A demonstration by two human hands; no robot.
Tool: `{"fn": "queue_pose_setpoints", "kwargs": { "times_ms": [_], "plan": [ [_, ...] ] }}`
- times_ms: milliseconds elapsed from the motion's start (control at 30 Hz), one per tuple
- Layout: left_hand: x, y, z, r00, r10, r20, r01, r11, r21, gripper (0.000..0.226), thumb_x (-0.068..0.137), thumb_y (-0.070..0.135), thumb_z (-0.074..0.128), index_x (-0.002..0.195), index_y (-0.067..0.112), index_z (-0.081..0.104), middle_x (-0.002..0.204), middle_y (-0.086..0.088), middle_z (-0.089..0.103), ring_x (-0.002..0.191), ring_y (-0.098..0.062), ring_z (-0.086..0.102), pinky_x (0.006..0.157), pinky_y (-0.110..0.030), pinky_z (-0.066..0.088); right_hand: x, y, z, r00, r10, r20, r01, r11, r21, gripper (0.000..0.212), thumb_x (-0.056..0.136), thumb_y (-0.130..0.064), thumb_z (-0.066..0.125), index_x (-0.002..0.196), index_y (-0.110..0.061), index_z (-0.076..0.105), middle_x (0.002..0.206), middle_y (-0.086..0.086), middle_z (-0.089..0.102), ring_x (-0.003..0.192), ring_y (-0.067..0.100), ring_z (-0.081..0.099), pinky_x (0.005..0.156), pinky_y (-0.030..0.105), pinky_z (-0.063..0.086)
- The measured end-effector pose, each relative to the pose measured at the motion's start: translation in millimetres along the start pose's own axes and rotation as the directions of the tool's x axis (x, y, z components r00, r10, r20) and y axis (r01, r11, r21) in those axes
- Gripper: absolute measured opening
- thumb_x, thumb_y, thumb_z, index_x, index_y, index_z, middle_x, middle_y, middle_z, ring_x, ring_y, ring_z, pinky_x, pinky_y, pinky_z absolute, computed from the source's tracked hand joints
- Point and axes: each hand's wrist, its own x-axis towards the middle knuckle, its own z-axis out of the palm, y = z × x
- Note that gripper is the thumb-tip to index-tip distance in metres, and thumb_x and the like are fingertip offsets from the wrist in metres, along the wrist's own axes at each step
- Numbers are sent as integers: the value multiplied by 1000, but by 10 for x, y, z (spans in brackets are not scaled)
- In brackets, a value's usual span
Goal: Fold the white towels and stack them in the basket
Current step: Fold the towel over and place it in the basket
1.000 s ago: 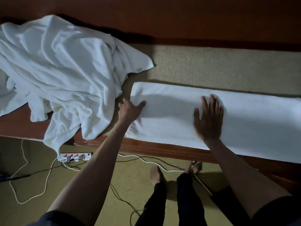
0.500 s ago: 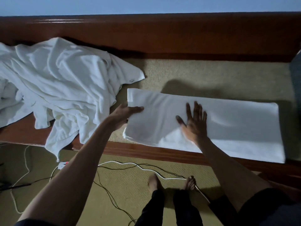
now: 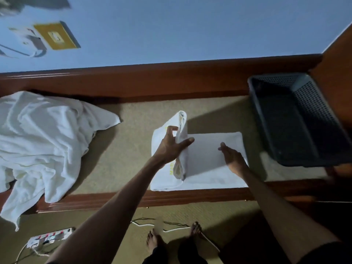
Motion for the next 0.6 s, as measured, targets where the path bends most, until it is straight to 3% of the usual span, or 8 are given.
{"fn": "queue_pose_setpoints", "kwargs": {
  "times_ms": [67,133,233,400,467,533,600],
  "plan": [
    [90,41,356,1000,0,26,-1,1000,27,62,86,54,76,127,31,35,120,-8,69,97,-23,72,86,-47,62,-23,158,-216,992,125,22,-126,949,289,75,82,-79,56,110,-11,71,107,6,70,96,20,65,82,27,51],
    [190,69,698,999,-5,49,3,999,52,61,87,50,76,128,30,36,119,-9,69,98,-25,71,87,-47,61,-75,238,-389,986,163,29,-162,916,366,66,99,-63,41,109,-4,69,105,13,72,83,21,65,70,28,49],
    [315,123,1203,998,-21,66,13,994,112,59,91,41,75,132,24,36,118,-9,67,97,-27,70,85,-46,61,-93,429,-492,980,199,21,-187,877,442,71,101,-66,23,107,-12,69,109,12,76,87,26,74,76,36,57],
    [505,112,1827,993,-39,114,11,972,233,59,91,40,73,135,19,39,108,-12,69,95,-31,68,87,-46,58,14,574,-463,961,263,86,-264,780,568,83,96,-77,20,111,-13,70,107,12,76,92,27,74,87,43,58],
    [560,114,1886,973,-77,218,43,987,157,51,95,35,70,136,19,46,95,-8,74,82,-28,73,80,-44,62,86,574,-420,956,292,-35,-216,780,587,80,94,-79,30,131,-18,64,133,9,66,117,25,65,105,45,50],
    [566,93,1796,969,-82,232,44,986,163,37,98,31,66,131,18,57,87,-4,75,73,-24,75,71,-37,62,113,566,-384,956,265,-128,-152,817,556,66,102,-62,38,146,-14,51,148,9,52,138,26,48,118,43,36],
    [538,-16,1596,986,-52,157,16,974,226,28,99,27,65,123,15,64,83,-2,75,68,-21,73,64,-30,57,101,588,-347,961,271,-46,-235,897,374,69,99,-61,47,138,-5,55,130,17,61,126,28,56,103,39,44]
  ]
}}
